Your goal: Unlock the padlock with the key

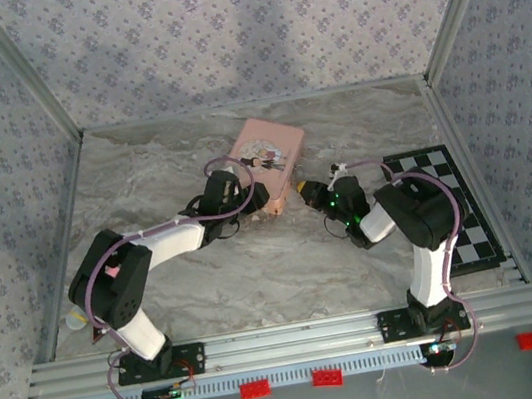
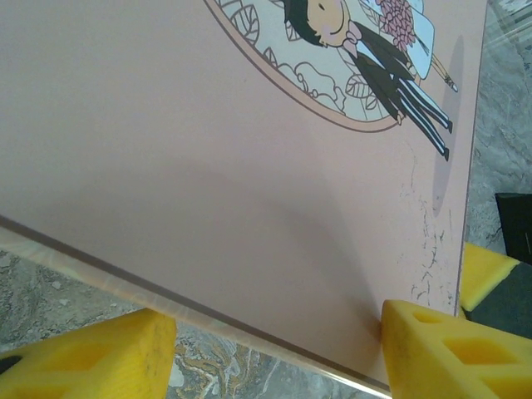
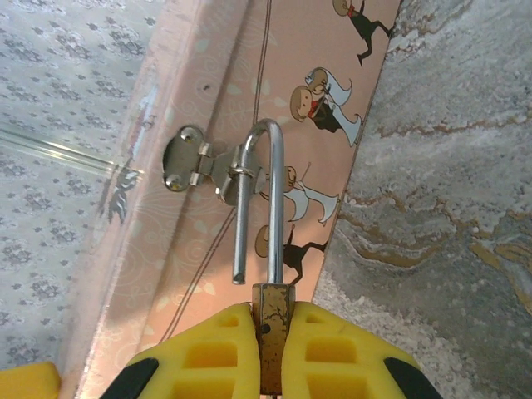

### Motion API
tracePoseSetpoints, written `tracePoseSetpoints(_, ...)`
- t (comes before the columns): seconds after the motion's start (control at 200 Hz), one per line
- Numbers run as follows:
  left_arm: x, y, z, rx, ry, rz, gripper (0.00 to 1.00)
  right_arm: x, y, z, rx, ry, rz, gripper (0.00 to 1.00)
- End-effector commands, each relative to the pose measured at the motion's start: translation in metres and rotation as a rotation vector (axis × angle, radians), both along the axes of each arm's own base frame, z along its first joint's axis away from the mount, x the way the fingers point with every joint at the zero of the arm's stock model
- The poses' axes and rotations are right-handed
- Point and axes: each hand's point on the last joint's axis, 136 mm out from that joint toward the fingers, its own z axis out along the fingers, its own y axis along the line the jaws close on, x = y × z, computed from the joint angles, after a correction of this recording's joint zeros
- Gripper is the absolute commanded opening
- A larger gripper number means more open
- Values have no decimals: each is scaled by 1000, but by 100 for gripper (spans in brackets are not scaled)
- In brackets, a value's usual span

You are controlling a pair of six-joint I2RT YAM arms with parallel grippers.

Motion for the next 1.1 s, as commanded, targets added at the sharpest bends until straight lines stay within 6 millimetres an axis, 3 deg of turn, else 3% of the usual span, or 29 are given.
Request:
tracePoseSetpoints(0.0, -47, 25, -62, 172, 203, -40, 65, 10, -7, 21, 53, -74, -25, 0)
tracePoseSetpoints(0.445, -47, 20, -63, 164, 209, -48, 64, 12, 15, 21, 104, -58, -24, 0)
tracePoseSetpoints(1.094, -48, 19, -66, 162, 210, -50, 64, 32, 2, 22, 197, -47, -122, 0)
